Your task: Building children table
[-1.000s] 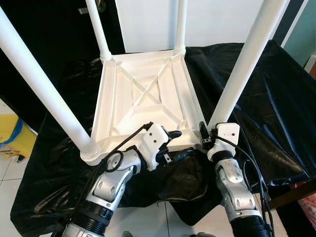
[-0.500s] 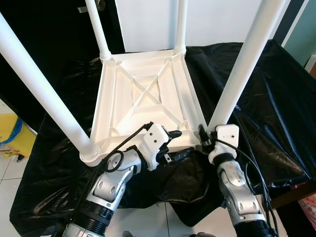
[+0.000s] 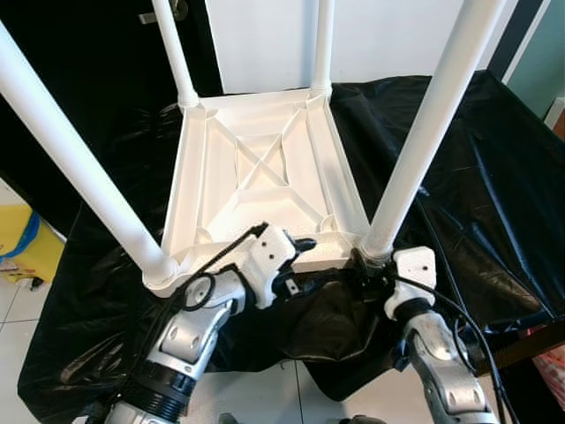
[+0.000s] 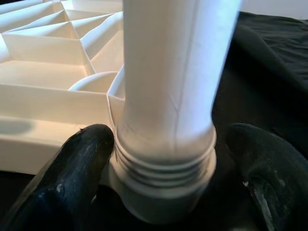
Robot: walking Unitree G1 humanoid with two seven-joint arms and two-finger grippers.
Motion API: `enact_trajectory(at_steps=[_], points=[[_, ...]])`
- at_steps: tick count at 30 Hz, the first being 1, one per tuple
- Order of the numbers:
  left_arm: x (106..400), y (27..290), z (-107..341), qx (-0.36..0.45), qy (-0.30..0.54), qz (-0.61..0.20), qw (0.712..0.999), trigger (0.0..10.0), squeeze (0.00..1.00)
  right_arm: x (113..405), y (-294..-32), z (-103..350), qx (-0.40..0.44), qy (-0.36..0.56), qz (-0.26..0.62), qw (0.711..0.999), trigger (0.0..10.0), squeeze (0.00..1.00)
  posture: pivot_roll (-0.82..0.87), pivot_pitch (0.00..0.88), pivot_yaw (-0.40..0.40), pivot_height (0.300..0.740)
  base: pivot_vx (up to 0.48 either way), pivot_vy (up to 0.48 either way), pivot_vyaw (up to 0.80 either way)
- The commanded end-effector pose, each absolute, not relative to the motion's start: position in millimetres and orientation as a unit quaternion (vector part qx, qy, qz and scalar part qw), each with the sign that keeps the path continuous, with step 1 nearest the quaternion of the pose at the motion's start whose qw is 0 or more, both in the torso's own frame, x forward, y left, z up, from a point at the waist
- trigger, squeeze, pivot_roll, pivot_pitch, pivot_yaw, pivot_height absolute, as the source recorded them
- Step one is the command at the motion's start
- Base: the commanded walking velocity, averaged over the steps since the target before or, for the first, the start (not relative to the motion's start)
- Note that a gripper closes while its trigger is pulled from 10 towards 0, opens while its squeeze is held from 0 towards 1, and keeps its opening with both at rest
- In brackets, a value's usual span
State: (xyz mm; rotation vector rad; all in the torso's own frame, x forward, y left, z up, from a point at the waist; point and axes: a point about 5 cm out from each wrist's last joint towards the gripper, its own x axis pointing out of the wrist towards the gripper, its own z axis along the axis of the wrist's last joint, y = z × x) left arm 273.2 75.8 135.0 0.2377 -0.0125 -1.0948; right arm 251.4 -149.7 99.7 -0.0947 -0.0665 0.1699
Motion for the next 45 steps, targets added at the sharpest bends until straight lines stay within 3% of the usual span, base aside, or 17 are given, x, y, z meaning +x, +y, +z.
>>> enact_trajectory(at_steps=[1,3,8,11,32,38,45], points=[[275,80,131,0.118,-0.001,-0.501,0.857,10.0,0.00,249,-150,98,-0.046,-0.030,0.089,0.995,10.0,0.00,-0.12,0.088,0.035,0.740,0.000,0.000,0.00],[277,84,129,0.127,0.002,-0.490,0.863,10.0,0.00,246,-151,98,-0.044,-0.033,0.093,0.994,10.0,0.00,-0.12,0.090,0.037,0.740,0.000,0.000,0.00],[294,103,140,0.120,-0.033,-0.378,0.918,10.0,0.00,232,-155,104,-0.048,-0.070,0.107,0.991,10.0,0.00,-0.12,0.095,0.042,0.740,0.000,0.000,0.00],[295,111,143,0.114,-0.046,-0.348,0.930,10.0,0.00,228,-159,104,-0.049,-0.076,0.101,0.991,10.0,0.00,-0.12,0.095,0.045,0.740,0.000,0.000,0.00],[274,150,160,0.109,-0.130,-0.234,0.957,10.0,0.00,216,-171,98,-0.038,-0.079,0.058,0.994,10.0,0.00,-0.10,0.110,0.042,0.740,0.000,0.000,0.00],[286,185,184,0.146,-0.183,-0.099,0.967,10.0,0.00,219,-170,98,-0.039,-0.079,0.062,0.994,10.0,0.00,-0.10,0.113,0.041,0.740,0.000,0.000,0.00],[279,204,191,0.157,-0.206,-0.053,0.964,10.0,0.00,219,-172,97,-0.041,-0.077,0.057,0.995,10.0,0.00,-0.09,0.116,0.046,0.740,0.000,0.000,0.00]])
